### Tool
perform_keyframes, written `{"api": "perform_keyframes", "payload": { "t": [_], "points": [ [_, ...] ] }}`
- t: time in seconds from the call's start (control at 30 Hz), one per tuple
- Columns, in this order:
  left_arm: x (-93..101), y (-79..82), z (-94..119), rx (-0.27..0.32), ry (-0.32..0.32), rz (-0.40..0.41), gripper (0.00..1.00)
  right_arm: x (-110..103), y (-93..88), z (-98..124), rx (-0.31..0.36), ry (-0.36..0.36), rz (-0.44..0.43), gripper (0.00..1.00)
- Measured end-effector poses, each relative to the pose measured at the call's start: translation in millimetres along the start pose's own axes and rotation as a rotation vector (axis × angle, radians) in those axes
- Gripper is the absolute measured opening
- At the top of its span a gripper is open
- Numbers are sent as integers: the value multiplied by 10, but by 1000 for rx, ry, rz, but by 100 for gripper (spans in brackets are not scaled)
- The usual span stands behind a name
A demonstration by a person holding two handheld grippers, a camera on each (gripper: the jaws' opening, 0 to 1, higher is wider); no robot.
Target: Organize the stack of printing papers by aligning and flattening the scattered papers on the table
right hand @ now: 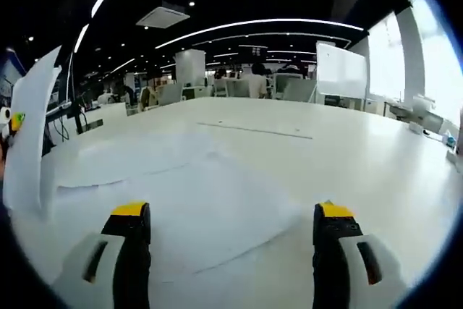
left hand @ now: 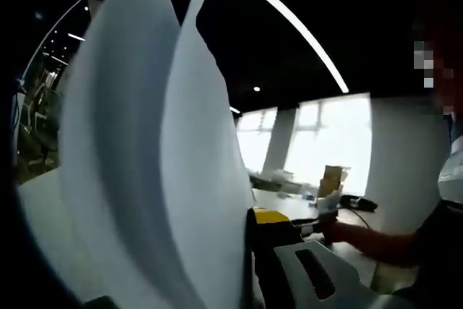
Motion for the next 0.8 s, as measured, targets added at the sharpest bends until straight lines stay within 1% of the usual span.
{"api": "perform_keyframes", "payload": {
  "t": [0.03, 0.13, 0.2, 0.27, 0.37, 0.43, 0.53, 0.57, 0.6, 0.67, 0.7, 0.77, 0.8],
  "points": [
    [-5, -4, -3, 0, 1, 2, 6, 23, -24, 3, -14, -6, 1, 88],
    [-13, -20, -9, -3, 4, 5, 6, 42, -40, -2, -14, -8, 28, 88],
    [-12, -29, -17, -6, 4, 5, 6, 31, -65, -14, -15, 1, 22, 86],
    [-2, -27, -23, -6, 1, 3, 6, 2, -76, -19, -11, 15, 25, 82],
    [6, -27, -31, -7, 0, -1, 6, -33, -46, -52, 13, 36, 41, 74],
    [2, -35, -39, -7, 0, 3, 6, -71, -78, -54, 4, 42, 30, 66],
    [8, -39, -48, -5, -1, 5, 6, -136, -73, -49, 8, 62, 37, 56],
    [15, -46, -52, -5, -3, 4, 6, -162, -65, -50, 14, 70, 53, 55],
    [19, -52, -55, -6, -4, 5, 6, -160, -43, -54, 26, 66, 89, 54],
    [25, -61, -56, -7, -6, 6, 6, -144, 5, -50, 57, 40, 168, 54],
    [26, -64, -56, -8, -6, 7, 6, -158, 13, -50, 64, 40, 186, 53],
    [29, -66, -55, -7, -6, 7, 6, -201, 8, -57, 66, 60, 198, 45],
    [28, -67, -55, -7, -6, 7, 6, -237, 13, -61, 67, 83, 211, 41]
  ]
}}
Point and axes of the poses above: the point that each gripper's makers call its tool centre point, and the gripper's own axes: z roughly backward along the fingers, x roughly to its right, y roughly out of its top, the point moved 2 cm from there along z, roughly backward along the fingers, and after that the axes turned 1 degree about z, right-handed, at the moved point
